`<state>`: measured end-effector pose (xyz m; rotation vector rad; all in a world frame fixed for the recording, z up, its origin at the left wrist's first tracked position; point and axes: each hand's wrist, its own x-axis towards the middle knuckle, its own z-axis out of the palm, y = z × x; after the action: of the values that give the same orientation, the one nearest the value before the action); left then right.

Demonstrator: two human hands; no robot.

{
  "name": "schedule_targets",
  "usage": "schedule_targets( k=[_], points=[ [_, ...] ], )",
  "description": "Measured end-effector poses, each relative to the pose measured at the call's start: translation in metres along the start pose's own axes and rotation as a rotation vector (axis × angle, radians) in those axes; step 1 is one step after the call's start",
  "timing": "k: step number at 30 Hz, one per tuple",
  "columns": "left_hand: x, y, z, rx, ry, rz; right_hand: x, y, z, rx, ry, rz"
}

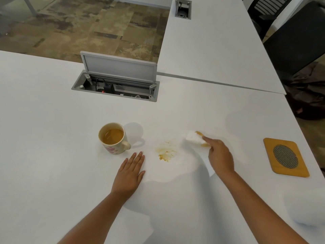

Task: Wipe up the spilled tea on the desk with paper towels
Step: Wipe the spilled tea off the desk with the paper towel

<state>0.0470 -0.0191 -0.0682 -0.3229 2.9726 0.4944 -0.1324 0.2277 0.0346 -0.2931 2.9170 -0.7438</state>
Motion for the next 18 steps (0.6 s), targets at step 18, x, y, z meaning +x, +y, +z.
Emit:
schedule_targets(
  k=[18],
  points=[
    [-0.002, 0.003, -0.005, 0.026, 0.016, -0.038, -0.053, -0.036, 0.091, -0.061, -0.443, -0.279]
  ],
)
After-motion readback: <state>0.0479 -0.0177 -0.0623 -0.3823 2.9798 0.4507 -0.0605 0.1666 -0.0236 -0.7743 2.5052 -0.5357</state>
